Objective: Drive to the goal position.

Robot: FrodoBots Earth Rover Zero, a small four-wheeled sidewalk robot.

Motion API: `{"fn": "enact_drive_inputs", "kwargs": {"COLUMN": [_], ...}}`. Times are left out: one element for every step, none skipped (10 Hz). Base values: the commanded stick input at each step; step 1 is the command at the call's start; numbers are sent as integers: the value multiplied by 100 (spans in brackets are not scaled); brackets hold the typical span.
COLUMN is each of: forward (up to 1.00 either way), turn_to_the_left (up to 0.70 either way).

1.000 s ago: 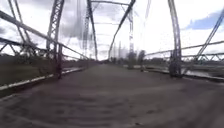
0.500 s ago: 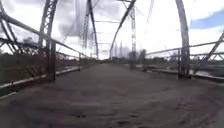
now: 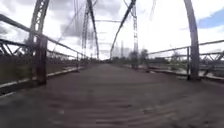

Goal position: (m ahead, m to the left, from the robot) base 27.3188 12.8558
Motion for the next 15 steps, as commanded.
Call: {"fn": "enact_drive_inputs", "kwargs": {"forward": [100, 100, 100, 100, 100, 100, 100, 100, 100, 100, 100, 100, 100, 100, 100], "turn_to_the_left": [0, 0, 0, 0, 0, 0, 0, 0, 0, 0, 0, 0, 0, 0, 0]}}
